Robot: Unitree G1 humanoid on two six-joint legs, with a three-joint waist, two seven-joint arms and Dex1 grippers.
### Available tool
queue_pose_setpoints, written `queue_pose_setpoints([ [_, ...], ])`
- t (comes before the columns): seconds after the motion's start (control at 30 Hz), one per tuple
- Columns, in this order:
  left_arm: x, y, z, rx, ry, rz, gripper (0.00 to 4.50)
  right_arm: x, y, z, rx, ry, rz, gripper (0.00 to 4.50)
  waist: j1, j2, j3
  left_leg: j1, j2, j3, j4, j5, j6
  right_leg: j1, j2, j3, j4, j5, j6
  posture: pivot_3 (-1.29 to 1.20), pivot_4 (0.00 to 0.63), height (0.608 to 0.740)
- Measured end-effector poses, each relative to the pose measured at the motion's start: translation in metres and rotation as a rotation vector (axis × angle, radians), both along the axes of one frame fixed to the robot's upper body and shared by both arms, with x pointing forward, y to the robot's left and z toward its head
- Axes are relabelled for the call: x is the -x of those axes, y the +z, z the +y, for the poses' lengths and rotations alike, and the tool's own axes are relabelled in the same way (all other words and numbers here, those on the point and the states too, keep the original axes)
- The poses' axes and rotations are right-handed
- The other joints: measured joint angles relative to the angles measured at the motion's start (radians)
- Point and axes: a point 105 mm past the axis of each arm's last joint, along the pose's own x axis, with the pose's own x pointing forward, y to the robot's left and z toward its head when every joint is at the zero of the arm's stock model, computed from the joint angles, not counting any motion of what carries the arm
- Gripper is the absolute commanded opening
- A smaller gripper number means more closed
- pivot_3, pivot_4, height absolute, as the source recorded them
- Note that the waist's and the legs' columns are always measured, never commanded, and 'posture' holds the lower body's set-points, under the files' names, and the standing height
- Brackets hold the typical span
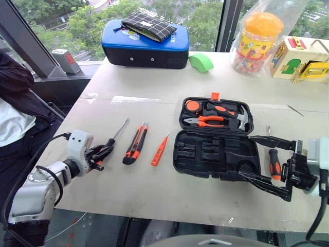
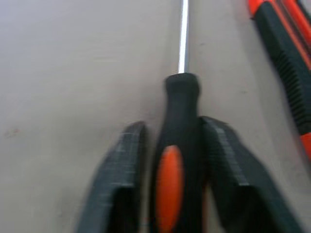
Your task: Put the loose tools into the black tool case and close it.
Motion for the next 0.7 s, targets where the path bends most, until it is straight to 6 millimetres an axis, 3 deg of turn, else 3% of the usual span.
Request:
queue_pose_setpoints([
  [0.07,-0.002,0.002,-0.004,0.038,-0.019,-0.012,0.83,-0.001,-0.003,-0.002,-0.001,-0.027,0.004,4.5,0.002,0.0,0.0,-0.001,0.0,-0.001,0.0,0.0,0.0,0.0,0.0,-0.001,0.0,0.0,0.0,0.0,0.15,0.74],
  [0.17,-0.014,0.028,-0.035,0.186,-0.17,-0.073,0.83,-0.001,-0.008,-0.007,-0.018,-0.079,0.013,4.5,0.003,-0.005,0.002,-0.004,0.0,-0.005,0.005,0.0,0.0,0.0,0.002,-0.006,0.0,0.0,0.0,0.0,0.15,0.74],
  [0.23,-0.021,0.052,-0.062,0.179,-0.334,-0.103,0.83,0.003,-0.014,-0.015,-0.021,-0.128,0.035,4.5,0.004,-0.007,0.002,-0.004,-0.001,-0.005,0.006,0.0,-0.001,0.0,0.003,-0.006,0.0,0.0,0.0,0.0,0.15,0.74],
  [0.3,-0.027,0.081,-0.112,0.104,-0.615,-0.153,0.83,0.011,-0.02,-0.03,-0.015,-0.219,0.061,4.5,0.01,-0.007,0.002,-0.004,-0.002,-0.005,0.007,0.001,-0.001,0.001,0.002,-0.006,0.0,0.0,0.0,0.0,0.15,0.74],
  [0.33,-0.027,0.086,-0.128,0.07,-0.708,-0.165,0.83,0.014,-0.022,-0.036,-0.01,-0.247,0.069,4.5,0.011,-0.005,0.001,-0.004,-0.003,-0.004,0.007,0.001,-0.002,0.001,0.002,-0.006,0.0,0.0,0.0,0.0,0.15,0.74],
  [0.43,-0.026,0.082,-0.18,-0.042,-1.002,-0.148,0.83,0.025,-0.023,-0.053,0.022,-0.329,0.08,4.5,-0.015,-0.003,0.0,-0.002,-0.002,0.002,0.006,0.001,-0.001,0.001,0.004,0.001,0.002,0.0,0.0,0.0,0.15,0.74],
  [0.53,-0.033,0.067,-0.205,-0.103,-1.104,-0.099,0.83,0.03,-0.021,-0.062,0.046,-0.363,0.078,4.5,-0.034,-0.004,0.001,-0.002,0.0,0.002,0.007,-0.001,0.001,0.0,0.007,0.002,0.004,0.0,0.0,0.0,0.15,0.74],
  [0.6,-0.049,0.059,-0.228,-0.187,-1.151,-0.102,0.83,0.033,-0.019,-0.07,0.07,-0.403,0.075,4.5,-0.031,-0.005,0.002,-0.002,0.0,0.001,0.008,-0.001,0.001,0.001,0.007,0.0,0.005,0.0,0.0,0.0,0.15,0.74],
  [0.7,-0.071,0.052,-0.244,-0.347,-1.189,-0.119,0.83,0.037,-0.011,-0.076,0.102,-0.437,0.044,4.5,-0.027,-0.006,0.004,-0.002,0.0,0.001,0.009,-0.001,0.001,0.001,0.008,0.0,0.005,0.0,0.001,0.0,0.15,0.74],
])
